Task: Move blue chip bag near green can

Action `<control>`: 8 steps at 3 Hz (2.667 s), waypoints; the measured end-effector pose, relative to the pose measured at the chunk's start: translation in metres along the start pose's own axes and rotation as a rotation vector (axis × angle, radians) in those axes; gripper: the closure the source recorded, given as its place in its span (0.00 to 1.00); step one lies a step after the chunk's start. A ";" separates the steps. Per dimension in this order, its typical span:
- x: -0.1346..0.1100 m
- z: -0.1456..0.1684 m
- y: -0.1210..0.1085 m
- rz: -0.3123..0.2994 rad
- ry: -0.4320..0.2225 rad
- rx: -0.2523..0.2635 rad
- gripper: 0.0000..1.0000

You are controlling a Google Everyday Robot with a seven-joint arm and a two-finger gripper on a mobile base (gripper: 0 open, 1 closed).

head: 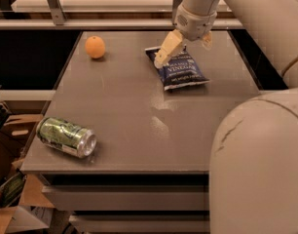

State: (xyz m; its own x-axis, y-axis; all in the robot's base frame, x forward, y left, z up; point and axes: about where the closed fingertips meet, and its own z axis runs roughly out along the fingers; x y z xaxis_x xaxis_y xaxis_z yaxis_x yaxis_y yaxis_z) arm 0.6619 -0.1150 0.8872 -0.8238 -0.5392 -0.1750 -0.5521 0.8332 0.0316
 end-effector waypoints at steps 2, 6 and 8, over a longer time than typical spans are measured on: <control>-0.003 0.033 0.030 0.084 0.009 -0.064 0.00; 0.009 0.066 0.051 0.087 0.055 -0.115 0.64; 0.008 0.057 0.051 0.087 0.055 -0.115 1.00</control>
Offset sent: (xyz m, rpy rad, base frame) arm -0.0291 0.0400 -0.0544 0.0778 0.1266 -0.1059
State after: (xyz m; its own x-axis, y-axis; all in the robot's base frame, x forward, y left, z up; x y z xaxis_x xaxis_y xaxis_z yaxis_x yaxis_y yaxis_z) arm 0.6344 -0.0695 0.8308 -0.8731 -0.4744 -0.1128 -0.4871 0.8591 0.1570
